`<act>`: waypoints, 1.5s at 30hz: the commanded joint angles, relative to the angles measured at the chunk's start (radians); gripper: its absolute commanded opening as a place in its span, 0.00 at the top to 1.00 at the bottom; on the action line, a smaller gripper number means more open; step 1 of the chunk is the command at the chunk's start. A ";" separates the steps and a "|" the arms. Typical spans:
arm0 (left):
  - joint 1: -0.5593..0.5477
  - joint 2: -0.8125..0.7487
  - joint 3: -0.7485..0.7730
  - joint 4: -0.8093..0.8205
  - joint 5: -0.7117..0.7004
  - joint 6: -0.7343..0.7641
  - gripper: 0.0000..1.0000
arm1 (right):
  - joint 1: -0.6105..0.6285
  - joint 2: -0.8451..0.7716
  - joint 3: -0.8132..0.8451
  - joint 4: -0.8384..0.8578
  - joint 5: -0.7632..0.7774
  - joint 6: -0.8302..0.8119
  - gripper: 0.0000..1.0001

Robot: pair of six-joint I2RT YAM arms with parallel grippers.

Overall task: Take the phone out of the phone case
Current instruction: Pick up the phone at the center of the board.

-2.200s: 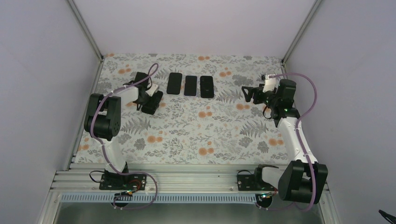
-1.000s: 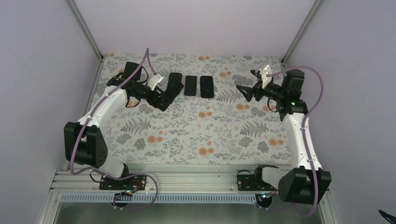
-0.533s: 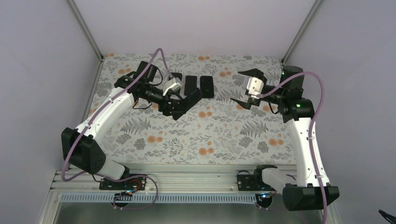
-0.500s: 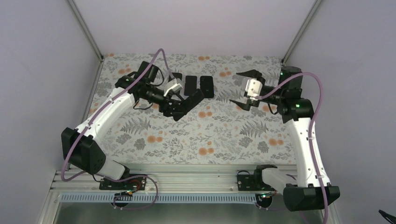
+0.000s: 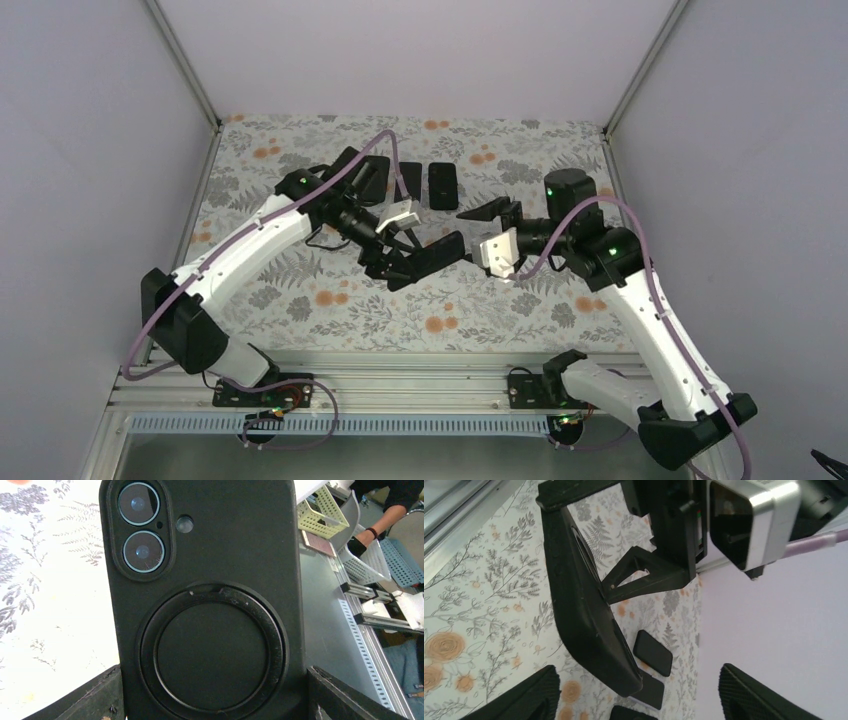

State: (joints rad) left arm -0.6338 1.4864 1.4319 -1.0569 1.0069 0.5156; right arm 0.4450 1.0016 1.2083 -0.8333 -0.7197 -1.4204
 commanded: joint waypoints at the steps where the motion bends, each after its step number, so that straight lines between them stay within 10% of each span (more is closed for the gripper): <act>1: -0.021 0.020 0.050 -0.018 0.060 0.047 0.47 | 0.063 -0.007 -0.023 -0.032 0.115 -0.099 0.30; 19: -0.038 0.056 0.034 0.009 0.067 0.046 0.46 | 0.192 -0.020 -0.056 -0.045 0.261 -0.070 0.96; 25: -0.013 0.002 0.013 0.112 -0.023 -0.017 0.01 | 0.192 -0.016 -0.023 -0.062 0.266 0.014 0.97; 45: 0.049 -0.191 0.052 0.137 -0.338 0.054 0.00 | 0.190 0.098 0.132 -0.195 0.265 0.432 0.96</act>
State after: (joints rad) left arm -0.5846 1.3136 1.4891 -0.8875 0.7200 0.4789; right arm 0.6338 1.0920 1.2888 -1.0332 -0.3962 -1.1210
